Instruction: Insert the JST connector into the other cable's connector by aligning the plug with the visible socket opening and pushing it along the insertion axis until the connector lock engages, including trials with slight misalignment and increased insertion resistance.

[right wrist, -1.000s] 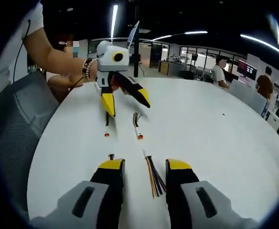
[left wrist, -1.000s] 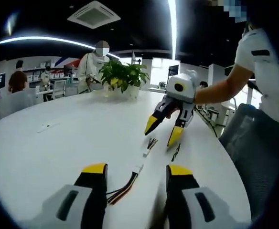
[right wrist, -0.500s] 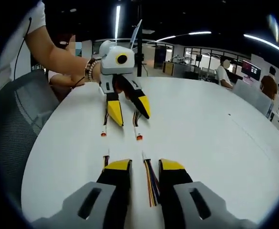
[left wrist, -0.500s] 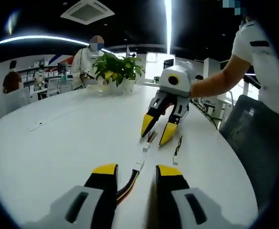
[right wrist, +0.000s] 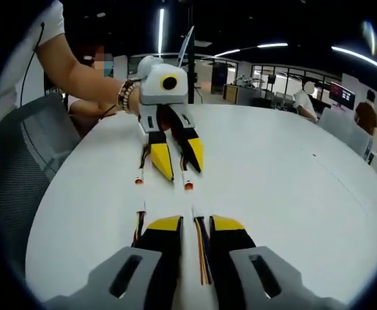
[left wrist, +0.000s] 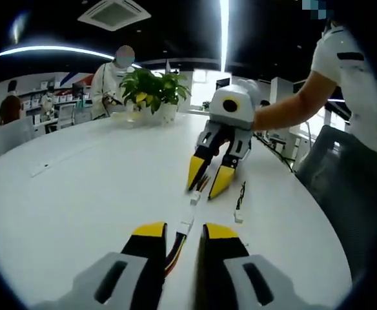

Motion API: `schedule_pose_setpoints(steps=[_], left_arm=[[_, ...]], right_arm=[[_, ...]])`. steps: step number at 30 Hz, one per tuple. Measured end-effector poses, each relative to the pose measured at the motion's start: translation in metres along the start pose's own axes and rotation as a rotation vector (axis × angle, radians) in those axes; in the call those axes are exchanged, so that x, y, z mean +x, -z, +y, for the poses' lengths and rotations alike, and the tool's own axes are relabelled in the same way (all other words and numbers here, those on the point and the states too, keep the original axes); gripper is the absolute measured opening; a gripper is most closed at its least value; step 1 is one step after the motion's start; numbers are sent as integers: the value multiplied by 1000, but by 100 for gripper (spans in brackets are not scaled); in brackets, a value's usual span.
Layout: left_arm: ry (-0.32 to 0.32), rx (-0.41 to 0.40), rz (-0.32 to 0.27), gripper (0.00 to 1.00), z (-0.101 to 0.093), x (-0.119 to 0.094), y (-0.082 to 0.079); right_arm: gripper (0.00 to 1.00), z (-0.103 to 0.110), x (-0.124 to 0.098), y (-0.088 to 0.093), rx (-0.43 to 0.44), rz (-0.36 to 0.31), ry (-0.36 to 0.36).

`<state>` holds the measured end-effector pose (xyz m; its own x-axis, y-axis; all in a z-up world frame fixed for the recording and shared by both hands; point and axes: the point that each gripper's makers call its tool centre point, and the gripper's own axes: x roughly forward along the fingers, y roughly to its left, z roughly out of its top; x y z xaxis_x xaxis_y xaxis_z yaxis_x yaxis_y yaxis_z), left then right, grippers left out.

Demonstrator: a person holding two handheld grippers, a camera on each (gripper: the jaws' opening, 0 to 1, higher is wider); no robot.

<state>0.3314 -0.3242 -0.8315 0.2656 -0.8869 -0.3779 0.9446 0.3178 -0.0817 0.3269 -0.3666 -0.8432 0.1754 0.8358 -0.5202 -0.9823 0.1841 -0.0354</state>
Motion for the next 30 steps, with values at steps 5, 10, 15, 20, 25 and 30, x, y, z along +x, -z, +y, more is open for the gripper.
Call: schedule_pose_setpoints(steps=[5, 10, 15, 20, 25, 30], left_arm=[[4, -3, 7, 14, 2, 0, 4], [6, -8, 8, 13, 5, 0, 7], [3, -12, 5, 12, 9, -1, 8], [0, -12, 1, 10, 13, -1, 9], [1, -18, -2, 8, 15, -1, 10], [2, -19, -6, 4, 19, 0, 12]], right_arm=[[12, -1, 3, 1, 6, -6, -4], [11, -1, 5, 1, 3, -16, -11], [9, -1, 6, 1, 4, -27, -16], [7, 1, 6, 1, -15, -41, -26], [5, 1, 7, 1, -26, -47, -30], [5, 1, 7, 1, -33, -57, -37]])
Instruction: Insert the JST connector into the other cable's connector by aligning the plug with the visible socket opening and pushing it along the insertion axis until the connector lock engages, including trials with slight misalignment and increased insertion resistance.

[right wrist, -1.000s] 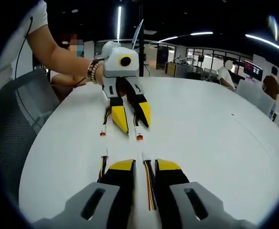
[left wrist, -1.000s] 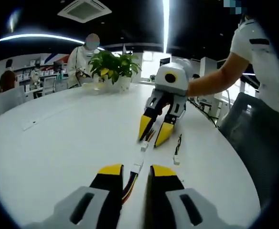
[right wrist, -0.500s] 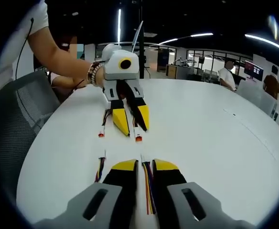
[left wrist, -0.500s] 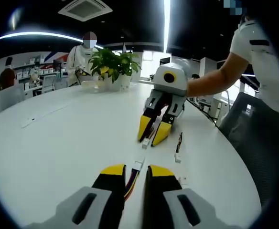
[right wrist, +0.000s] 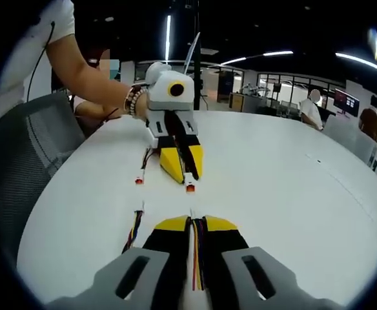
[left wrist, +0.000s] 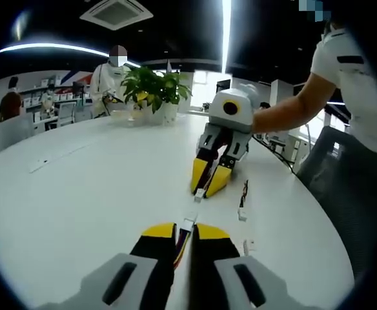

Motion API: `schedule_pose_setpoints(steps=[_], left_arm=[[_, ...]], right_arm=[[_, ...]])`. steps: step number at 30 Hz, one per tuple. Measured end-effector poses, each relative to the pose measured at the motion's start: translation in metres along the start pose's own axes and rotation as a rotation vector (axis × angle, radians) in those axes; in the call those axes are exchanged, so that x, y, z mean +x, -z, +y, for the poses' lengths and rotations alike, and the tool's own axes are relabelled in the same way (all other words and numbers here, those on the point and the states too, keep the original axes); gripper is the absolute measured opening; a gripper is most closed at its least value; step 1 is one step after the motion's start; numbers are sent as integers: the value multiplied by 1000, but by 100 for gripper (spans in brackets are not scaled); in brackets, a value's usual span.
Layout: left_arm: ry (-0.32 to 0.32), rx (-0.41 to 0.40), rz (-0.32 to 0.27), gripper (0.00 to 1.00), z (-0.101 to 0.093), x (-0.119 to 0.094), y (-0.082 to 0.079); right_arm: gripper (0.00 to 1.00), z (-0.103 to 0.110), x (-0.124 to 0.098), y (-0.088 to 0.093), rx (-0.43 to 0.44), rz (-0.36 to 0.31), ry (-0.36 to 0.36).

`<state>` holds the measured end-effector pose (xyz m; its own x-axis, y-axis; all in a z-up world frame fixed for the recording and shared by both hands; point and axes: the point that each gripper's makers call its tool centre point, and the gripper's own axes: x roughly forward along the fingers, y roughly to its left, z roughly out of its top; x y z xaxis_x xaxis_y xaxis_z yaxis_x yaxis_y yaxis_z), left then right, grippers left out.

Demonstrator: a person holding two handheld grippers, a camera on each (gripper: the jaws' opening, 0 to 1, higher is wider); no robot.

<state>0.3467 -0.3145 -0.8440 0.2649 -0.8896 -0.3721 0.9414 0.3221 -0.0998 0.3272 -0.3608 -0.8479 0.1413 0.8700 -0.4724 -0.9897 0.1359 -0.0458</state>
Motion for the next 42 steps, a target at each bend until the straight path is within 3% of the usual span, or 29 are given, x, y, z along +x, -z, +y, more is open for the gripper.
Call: schedule_pose_setpoints(steps=[26, 34, 42], left_arm=[[23, 5, 5, 0, -7, 2, -1], [27, 50, 8, 0, -16, -3, -18], [35, 96, 25, 0, -20, -4, -25]], right_arm=[[4, 8, 2, -2, -9, -2, -44], [4, 5, 0, -14, -11, -7, -39], [3, 4, -3, -28, -38, -19, -36]])
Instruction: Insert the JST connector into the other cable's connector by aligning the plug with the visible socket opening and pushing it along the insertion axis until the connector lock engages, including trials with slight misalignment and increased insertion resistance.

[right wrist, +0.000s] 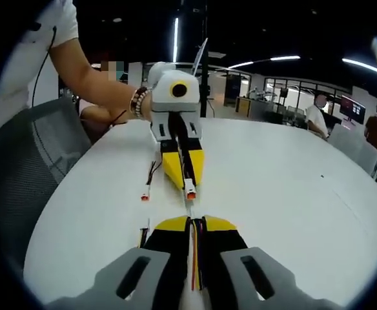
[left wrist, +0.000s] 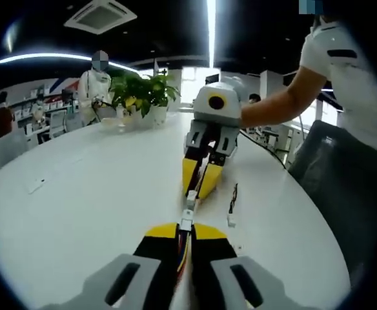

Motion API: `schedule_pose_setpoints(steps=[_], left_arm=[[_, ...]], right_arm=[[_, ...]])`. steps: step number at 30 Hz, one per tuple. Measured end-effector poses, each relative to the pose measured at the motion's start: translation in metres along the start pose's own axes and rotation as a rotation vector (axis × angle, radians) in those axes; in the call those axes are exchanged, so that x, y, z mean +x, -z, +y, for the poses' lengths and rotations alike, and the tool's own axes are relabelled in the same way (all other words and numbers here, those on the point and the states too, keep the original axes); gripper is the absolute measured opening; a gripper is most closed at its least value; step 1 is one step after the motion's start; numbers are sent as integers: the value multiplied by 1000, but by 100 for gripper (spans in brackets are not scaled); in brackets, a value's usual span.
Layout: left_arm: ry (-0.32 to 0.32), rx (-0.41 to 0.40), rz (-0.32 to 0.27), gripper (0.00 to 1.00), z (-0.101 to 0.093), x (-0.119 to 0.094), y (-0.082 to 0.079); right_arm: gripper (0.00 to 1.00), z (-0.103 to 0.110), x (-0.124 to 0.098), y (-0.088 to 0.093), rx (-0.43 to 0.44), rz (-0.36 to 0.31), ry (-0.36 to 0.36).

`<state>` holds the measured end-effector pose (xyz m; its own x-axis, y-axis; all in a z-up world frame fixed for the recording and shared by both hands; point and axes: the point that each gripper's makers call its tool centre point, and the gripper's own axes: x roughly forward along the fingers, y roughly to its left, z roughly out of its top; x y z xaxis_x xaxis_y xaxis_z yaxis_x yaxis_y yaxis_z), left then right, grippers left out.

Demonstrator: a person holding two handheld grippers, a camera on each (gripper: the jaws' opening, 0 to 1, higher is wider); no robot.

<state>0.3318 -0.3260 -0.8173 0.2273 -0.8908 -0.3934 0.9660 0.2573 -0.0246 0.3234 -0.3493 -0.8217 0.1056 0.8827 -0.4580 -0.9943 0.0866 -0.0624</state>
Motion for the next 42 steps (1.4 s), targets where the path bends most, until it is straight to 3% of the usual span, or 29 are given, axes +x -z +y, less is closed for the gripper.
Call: schedule_pose_setpoints(steps=[13, 31, 42], left_arm=[[11, 20, -20, 0, -3, -1, -11], [12, 13, -31, 0, 4, -7, -9], [16, 22, -20, 0, -2, -4, -11]], right_arm=[[3, 3, 1, -12, -30, -16, -6], [3, 3, 2, -18, -46, -29, -5], [3, 6, 6, -18, -64, -22, -18]])
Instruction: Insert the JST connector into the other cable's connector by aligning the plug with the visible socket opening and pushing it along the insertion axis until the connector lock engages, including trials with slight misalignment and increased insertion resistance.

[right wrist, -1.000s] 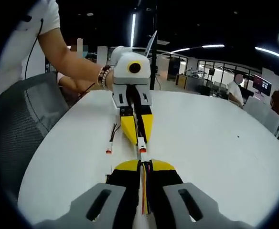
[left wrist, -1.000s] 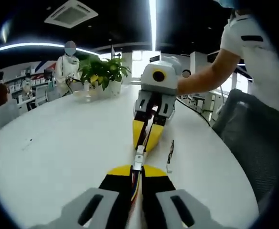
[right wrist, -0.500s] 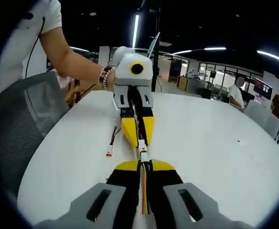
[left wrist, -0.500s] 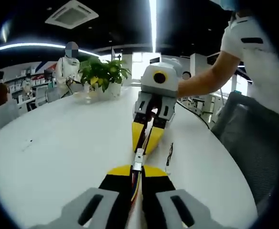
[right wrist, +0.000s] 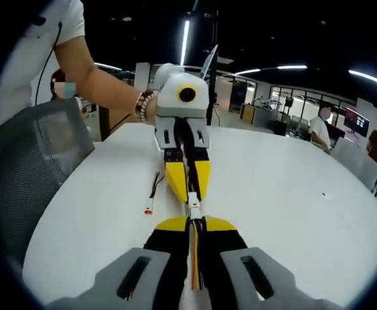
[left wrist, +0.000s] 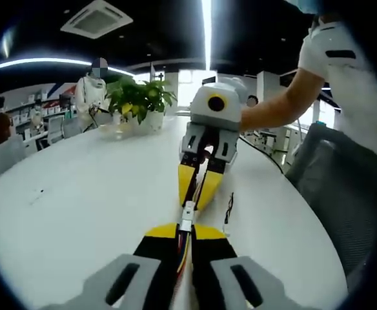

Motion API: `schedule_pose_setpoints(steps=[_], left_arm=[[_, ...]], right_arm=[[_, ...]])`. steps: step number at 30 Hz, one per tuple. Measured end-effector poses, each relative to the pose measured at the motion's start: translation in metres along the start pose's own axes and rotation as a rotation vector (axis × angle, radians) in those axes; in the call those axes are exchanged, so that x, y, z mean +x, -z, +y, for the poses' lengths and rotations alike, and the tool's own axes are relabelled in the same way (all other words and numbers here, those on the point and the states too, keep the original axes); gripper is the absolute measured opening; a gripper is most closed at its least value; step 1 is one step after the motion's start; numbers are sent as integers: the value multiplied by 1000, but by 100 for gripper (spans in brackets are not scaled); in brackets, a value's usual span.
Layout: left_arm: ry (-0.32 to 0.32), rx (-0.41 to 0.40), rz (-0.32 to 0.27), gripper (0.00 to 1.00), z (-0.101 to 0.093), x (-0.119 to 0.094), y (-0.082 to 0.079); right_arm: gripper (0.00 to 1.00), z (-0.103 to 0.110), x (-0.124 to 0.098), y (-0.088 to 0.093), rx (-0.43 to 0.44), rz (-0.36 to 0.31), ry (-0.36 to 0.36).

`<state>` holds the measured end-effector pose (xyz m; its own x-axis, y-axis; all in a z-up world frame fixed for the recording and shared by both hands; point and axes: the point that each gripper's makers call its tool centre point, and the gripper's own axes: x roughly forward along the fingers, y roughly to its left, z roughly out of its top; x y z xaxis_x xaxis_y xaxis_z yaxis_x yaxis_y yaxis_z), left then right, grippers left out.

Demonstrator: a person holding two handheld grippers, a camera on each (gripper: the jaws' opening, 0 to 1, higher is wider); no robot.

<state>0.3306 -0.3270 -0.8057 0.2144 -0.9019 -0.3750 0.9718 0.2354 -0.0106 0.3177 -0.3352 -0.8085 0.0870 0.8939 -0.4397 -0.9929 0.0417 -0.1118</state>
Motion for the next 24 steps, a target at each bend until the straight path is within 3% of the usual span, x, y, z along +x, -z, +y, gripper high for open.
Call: schedule_pose_setpoints(steps=[24], left_arm=[[26, 25, 4, 0, -10, 7, -5]], right_arm=[[3, 0, 4, 0, -9, 15, -12]])
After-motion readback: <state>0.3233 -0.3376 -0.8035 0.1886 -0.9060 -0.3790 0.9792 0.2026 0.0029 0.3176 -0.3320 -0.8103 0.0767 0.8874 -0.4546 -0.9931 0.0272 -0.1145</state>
